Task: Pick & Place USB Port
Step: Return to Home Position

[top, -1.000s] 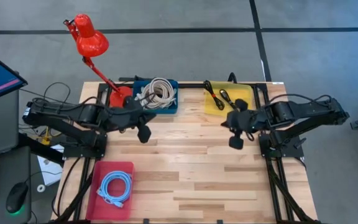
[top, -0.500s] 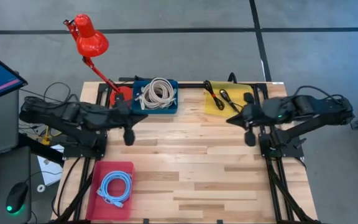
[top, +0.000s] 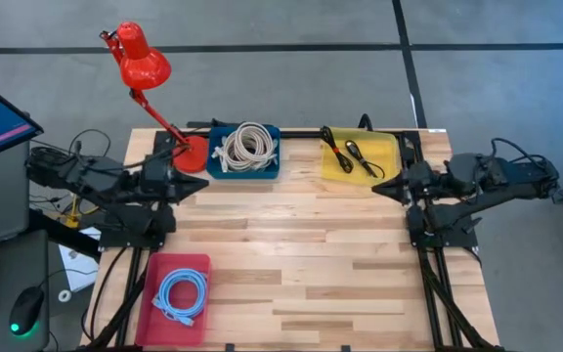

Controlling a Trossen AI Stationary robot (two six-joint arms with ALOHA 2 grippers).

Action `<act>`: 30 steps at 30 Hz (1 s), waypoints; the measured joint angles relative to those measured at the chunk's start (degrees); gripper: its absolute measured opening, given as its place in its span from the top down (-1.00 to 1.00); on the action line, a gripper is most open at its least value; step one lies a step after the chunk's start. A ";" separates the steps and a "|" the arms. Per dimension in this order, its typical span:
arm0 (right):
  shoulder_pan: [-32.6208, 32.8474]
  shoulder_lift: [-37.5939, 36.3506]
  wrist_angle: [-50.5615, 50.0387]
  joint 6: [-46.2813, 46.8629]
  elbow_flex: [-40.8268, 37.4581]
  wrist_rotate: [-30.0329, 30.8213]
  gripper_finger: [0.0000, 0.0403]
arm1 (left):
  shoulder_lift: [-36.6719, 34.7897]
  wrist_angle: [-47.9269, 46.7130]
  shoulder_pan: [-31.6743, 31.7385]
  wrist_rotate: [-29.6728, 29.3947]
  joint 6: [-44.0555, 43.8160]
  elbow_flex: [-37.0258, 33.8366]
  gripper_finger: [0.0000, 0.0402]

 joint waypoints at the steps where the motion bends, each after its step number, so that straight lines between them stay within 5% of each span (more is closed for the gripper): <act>1: 0.00 -1.18 1.11 0.50 -1.03 0.04 1.00 | -0.98 0.23 -0.18 -0.32 -0.13 -0.98 0.99; 9: 0.00 -9.98 1.68 2.56 -4.78 0.08 1.00 | -11.17 4.61 -0.44 -1.94 -7.35 -13.60 0.99; 30: -0.17 -26.61 2.50 2.28 -13.14 1.68 1.00 | -26.92 27.94 -0.41 -3.65 1.23 -35.79 0.99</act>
